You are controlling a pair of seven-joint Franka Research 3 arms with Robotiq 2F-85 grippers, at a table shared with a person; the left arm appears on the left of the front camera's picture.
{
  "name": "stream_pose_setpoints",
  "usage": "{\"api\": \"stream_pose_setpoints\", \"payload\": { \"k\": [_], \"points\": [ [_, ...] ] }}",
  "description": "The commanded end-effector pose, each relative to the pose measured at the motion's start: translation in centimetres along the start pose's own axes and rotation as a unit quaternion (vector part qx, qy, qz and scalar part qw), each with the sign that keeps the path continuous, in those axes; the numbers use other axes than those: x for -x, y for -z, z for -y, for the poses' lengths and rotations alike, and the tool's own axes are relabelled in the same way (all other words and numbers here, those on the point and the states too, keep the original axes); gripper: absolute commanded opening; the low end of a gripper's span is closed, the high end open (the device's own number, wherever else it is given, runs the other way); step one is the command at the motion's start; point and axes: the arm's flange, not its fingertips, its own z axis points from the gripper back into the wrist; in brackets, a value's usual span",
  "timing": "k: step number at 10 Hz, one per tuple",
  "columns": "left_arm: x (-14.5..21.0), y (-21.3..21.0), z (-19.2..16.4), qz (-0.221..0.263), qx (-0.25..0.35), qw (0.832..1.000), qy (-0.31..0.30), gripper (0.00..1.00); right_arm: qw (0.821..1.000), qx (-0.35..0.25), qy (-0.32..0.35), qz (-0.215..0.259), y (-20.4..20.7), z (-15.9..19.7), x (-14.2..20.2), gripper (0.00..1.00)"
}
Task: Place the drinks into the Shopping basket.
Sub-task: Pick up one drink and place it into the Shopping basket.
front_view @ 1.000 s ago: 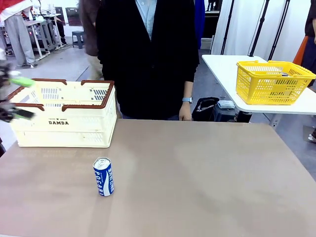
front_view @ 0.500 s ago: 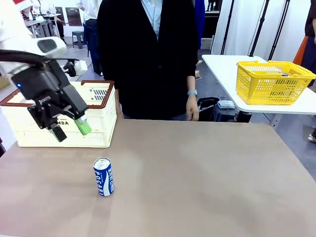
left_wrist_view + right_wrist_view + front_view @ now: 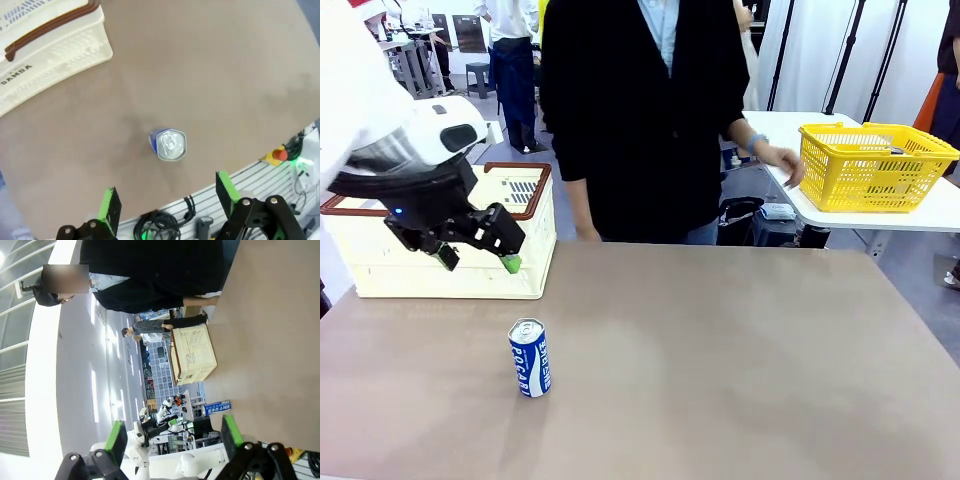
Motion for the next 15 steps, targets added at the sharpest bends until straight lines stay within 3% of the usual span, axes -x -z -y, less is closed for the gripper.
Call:
{"api": "stream_pose_setpoints", "payload": {
  "k": [1,6,8,10,15],
  "points": [
    [0.1,-0.5,-0.6,-0.029,0.02,0.999,0.024,1.0,1.0,-0.007,-0.003,-0.001,-0.2,-0.3,0.1,1.0],
    [0.1,-0.1,-0.6,-0.026,0.026,0.999,0.032,1.0,1.0,-0.007,-0.003,-0.001,-0.2,-0.3,0.1,1.0],
    [1.0,2.9,1.7,-0.04,-0.001,0.999,-0.008,1.0,1.0,-0.007,-0.003,-0.001,-0.2,-0.3,0.1,1.0],
    [0.7,7.4,1.5,-0.081,-0.037,0.995,-0.046,1.0,1.0,-0.007,-0.003,-0.001,-0.2,-0.3,0.1,1.0],
    [1.8,14.7,1.9,-0.134,-0.027,0.99,-0.04,1.0,1.0,-0.007,-0.003,-0.001,-0.2,-0.3,0.1,1.0]
  ]
}}
